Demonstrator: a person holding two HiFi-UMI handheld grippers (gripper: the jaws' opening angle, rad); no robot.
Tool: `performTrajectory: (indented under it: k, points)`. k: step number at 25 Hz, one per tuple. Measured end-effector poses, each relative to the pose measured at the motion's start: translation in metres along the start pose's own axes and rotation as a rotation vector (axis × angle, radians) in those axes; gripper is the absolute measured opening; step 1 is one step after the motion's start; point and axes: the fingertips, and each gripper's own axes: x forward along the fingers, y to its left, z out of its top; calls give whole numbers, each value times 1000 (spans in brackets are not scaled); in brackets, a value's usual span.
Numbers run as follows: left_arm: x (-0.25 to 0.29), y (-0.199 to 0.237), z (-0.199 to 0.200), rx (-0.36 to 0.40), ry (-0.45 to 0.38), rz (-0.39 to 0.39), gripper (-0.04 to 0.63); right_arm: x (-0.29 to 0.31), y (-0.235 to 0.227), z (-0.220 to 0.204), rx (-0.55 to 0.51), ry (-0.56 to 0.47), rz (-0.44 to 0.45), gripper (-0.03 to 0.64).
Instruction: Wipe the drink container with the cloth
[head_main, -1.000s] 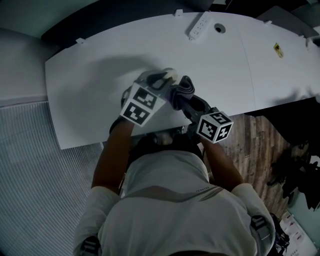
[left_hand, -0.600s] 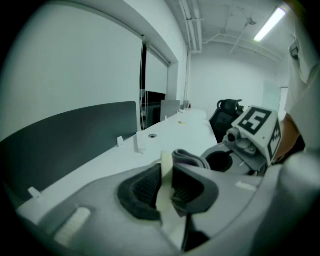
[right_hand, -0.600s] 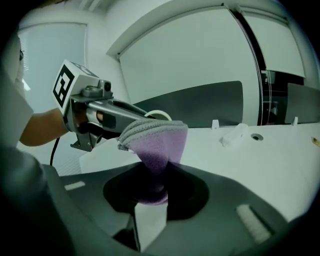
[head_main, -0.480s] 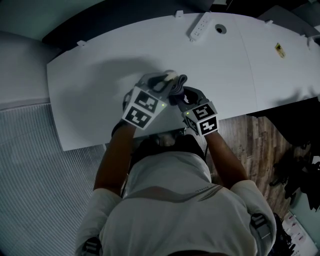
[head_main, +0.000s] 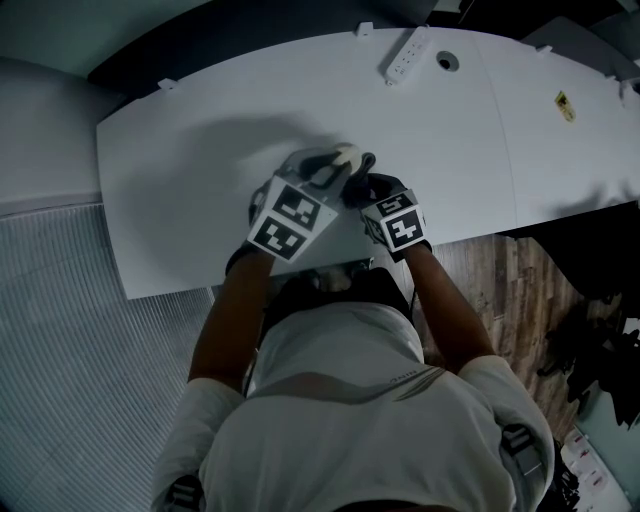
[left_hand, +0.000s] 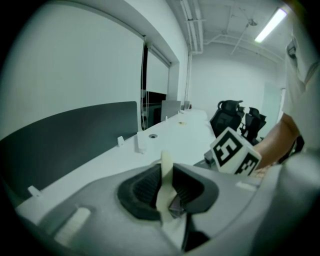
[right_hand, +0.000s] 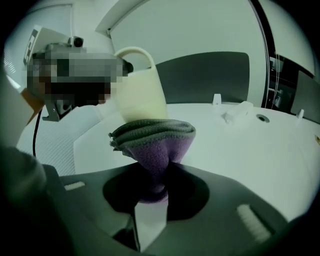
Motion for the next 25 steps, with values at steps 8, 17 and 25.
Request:
performTrajectory:
  k: [8,17,25]
  points:
    - [1,2,-1,-6,-3,7,67,18,-10,-20,-16,75,24,104]
    - [-3,2,0,-15,-17,17,67,-97,-60,61,649,-472,275,101]
    - [-1,1,-1,-22,-28,27,67,-88,-38,124,727,-596,510,101]
